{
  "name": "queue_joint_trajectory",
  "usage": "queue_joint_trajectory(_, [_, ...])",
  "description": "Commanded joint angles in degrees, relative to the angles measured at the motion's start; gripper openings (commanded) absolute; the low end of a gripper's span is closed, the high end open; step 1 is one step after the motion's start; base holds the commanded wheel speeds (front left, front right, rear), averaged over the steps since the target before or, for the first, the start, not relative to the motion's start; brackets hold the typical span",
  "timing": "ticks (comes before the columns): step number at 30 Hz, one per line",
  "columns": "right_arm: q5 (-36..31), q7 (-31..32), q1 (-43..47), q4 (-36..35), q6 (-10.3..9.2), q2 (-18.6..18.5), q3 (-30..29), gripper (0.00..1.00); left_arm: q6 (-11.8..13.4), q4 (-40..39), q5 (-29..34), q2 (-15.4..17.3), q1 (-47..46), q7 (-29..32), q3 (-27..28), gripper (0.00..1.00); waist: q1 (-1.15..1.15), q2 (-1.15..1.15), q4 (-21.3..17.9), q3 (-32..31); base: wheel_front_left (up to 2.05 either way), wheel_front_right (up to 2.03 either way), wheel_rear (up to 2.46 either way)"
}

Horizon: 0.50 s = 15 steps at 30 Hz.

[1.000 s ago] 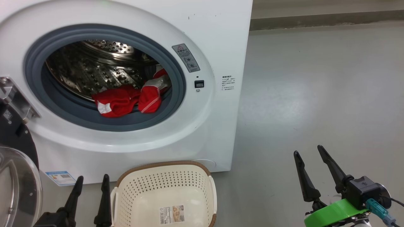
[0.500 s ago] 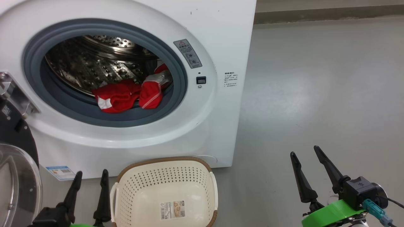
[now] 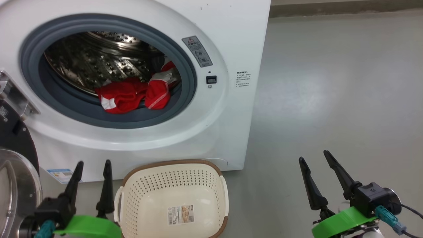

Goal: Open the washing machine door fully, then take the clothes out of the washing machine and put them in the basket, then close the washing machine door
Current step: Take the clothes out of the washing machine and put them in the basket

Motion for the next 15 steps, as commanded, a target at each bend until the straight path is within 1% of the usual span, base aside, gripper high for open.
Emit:
queue_joint_trajectory(1, [-0.20,-0.54,-3.11,-1.41,0.20,-0.31,1.66,1.00,-0.15,-0.45,0.29,1.16,-3.99,-0.58,1.77,1.00,0.00,0.00,0.31,1.32,0.00,0.00,0.00])
queue_joint_trajectory(15, [-1.08,-0.54,-7.20,-2.56,0.20,-0.37,2.09,1.00,-1.79,4.78,0.35,1.56,-18.22,-0.99,1.02,1.00,0.00,0.00,1.00,9.98,0.00,0.00,0.00])
